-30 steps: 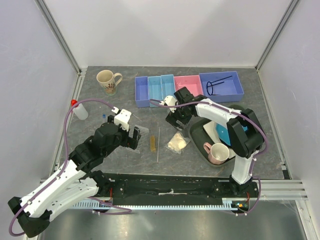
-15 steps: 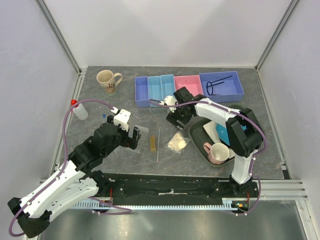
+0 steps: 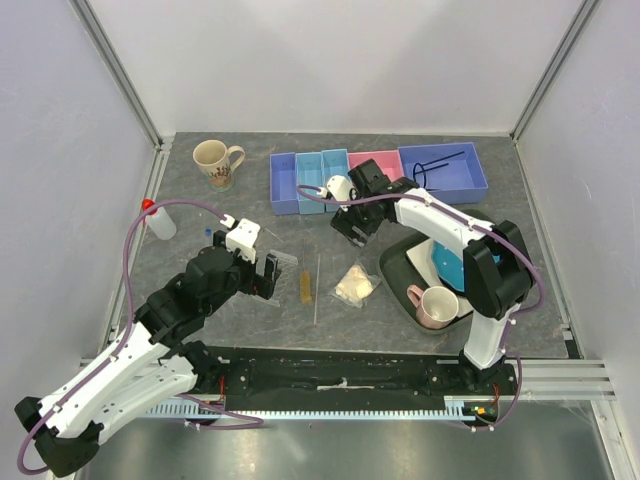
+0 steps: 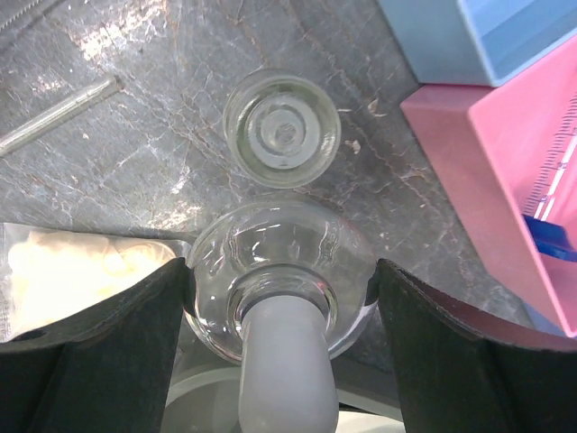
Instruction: Organize the chemistry lab equipment
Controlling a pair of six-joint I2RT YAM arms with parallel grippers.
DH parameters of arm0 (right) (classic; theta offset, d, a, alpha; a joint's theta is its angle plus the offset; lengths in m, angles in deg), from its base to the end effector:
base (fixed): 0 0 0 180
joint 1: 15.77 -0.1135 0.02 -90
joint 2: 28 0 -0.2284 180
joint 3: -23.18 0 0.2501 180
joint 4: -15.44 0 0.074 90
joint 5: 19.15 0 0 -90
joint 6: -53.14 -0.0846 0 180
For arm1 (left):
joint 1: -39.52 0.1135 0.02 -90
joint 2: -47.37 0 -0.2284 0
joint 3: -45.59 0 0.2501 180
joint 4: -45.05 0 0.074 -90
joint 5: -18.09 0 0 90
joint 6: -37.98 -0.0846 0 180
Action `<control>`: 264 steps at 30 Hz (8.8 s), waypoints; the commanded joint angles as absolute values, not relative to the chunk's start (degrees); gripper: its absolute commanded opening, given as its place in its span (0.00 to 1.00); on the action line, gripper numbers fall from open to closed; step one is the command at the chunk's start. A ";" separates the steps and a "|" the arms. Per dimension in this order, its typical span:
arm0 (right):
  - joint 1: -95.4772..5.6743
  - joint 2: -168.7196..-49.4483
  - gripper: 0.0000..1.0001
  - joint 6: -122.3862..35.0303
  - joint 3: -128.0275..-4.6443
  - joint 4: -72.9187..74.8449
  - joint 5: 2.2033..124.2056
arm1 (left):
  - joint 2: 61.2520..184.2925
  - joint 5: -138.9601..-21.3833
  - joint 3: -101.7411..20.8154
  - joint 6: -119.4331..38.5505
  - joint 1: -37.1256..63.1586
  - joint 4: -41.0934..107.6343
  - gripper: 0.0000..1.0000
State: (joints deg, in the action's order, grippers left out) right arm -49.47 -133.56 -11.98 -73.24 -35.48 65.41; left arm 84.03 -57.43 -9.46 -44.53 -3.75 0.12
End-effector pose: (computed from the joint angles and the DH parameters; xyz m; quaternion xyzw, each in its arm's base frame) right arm 0.3343 0.2326 0.1567 -0.4828 0.8356 0.0655 0.2537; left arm 0.1700 -0.1310 0.2591 0.1961 0.8233 -0.1268 0.5173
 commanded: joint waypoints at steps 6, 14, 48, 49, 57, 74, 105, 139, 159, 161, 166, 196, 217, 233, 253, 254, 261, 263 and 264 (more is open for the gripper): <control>-47.68 -129.96 0.32 -10.67 -81.40 -37.81 66.28 | 83.40 -57.85 -9.34 -46.31 -3.81 2.95 0.98; -46.54 -131.97 0.32 -9.00 -90.53 -39.92 67.50 | 83.31 -57.67 -9.34 -46.31 -3.81 2.87 0.98; -44.25 -165.11 0.36 -3.82 -126.76 -39.49 63.02 | 84.10 -55.83 -9.34 -46.04 -3.73 2.95 0.98; -44.25 -165.29 0.36 -3.47 -126.76 -39.31 63.02 | 84.02 -55.83 -9.43 -46.04 -3.73 2.95 0.98; -44.25 -168.27 0.42 -0.39 -126.93 -36.33 64.25 | 84.01 -55.74 -9.34 -46.04 -3.64 2.95 0.98; -44.16 -170.39 0.84 3.21 -126.76 -33.16 63.38 | 84.19 -55.83 -9.51 -46.04 -3.55 2.87 0.98; -46.54 -158.08 0.98 1.46 -121.13 -34.12 59.86 | 82.35 -56.71 -9.16 -46.22 -3.55 2.95 0.98; -45.31 -150.86 0.98 1.62 -109.43 -33.25 60.56 | 80.41 -57.85 -9.07 -45.43 -3.64 2.95 0.98; -45.31 -163.53 0.98 6.47 -118.41 -32.28 63.55 | 82.43 -56.70 -9.16 -45.78 -3.64 2.95 0.98; -45.31 -163.97 0.98 6.55 -118.67 -32.10 63.64 | 82.43 -56.62 -9.16 -45.78 -3.64 2.95 0.98; -45.31 -165.90 0.98 6.55 -120.43 -32.10 63.64 | 82.44 -56.62 -9.08 -45.78 -3.64 2.95 0.98; -44.87 -163.09 0.49 6.03 -119.28 -24.91 65.83 | 81.03 -55.56 -8.90 -45.69 -3.64 2.87 0.98; -44.87 -169.24 0.79 6.29 -123.59 -21.82 68.38 | 81.20 -55.39 -8.99 -45.60 -3.64 2.87 0.98; -45.13 -160.37 0.98 0.67 -120.43 -21.38 65.22 | 80.59 -55.91 -8.90 -45.52 -3.55 2.87 0.98; -45.92 -139.02 0.98 -5.75 -98.30 -22.17 56.18 | 81.90 -55.56 -9.07 -45.25 -3.55 2.95 0.98; -45.92 -138.40 0.98 -6.10 -97.50 -22.08 55.91 | 81.91 -55.56 -9.07 -45.17 -3.55 3.04 0.98; -44.61 -131.38 0.98 -11.45 -90.12 -22.08 51.52 | 81.91 -56.79 -9.69 -43.15 -3.55 3.22 0.98; -42.77 -129.44 0.98 -14.44 -86.69 -22.08 47.58 | 82.34 -58.20 -9.95 -41.14 -3.55 3.83 0.99; -42.06 -127.51 0.98 -15.15 -85.55 -22.17 45.99 | 82.69 -58.90 -10.13 -40.51 -3.55 4.27 1.00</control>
